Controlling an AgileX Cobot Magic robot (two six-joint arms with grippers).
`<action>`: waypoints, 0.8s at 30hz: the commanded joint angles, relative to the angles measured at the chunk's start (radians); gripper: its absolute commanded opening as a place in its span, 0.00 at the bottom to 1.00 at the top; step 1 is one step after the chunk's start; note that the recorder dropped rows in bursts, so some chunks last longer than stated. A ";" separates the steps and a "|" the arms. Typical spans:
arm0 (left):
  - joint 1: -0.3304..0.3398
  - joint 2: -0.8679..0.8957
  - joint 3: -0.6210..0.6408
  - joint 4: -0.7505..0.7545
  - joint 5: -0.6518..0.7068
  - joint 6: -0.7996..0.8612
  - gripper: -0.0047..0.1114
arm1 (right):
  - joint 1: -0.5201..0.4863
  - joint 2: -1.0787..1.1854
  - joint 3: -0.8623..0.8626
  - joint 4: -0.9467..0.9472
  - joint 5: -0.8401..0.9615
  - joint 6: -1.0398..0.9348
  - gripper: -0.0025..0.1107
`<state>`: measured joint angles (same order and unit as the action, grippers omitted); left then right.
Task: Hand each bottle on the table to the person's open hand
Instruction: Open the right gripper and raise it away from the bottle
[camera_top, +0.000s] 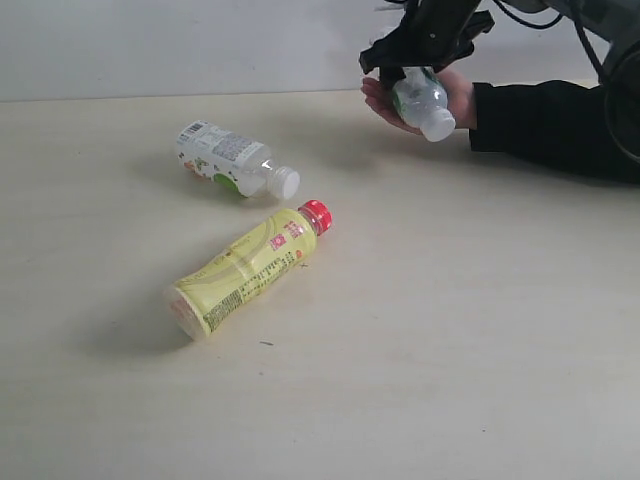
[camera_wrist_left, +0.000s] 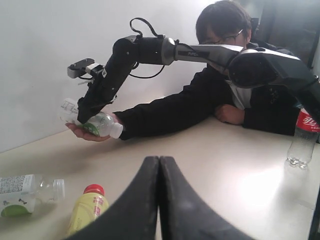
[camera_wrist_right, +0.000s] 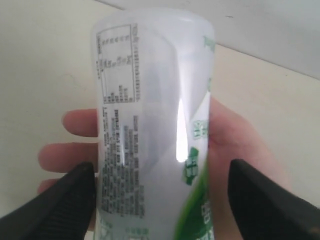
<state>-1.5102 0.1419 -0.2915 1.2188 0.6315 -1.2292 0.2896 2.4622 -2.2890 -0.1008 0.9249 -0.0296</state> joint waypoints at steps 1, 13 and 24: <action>-0.003 -0.006 0.003 0.005 0.002 -0.004 0.06 | 0.000 -0.074 -0.012 -0.008 0.031 0.008 0.64; -0.003 -0.006 0.003 0.005 0.002 -0.004 0.06 | 0.000 -0.218 -0.012 -0.008 0.249 0.030 0.39; -0.003 -0.006 0.003 0.005 0.002 -0.004 0.06 | 0.000 -0.286 0.039 0.049 0.296 0.009 0.02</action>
<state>-1.5102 0.1419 -0.2915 1.2188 0.6315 -1.2292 0.2896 2.2065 -2.2745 -0.0853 1.2152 -0.0068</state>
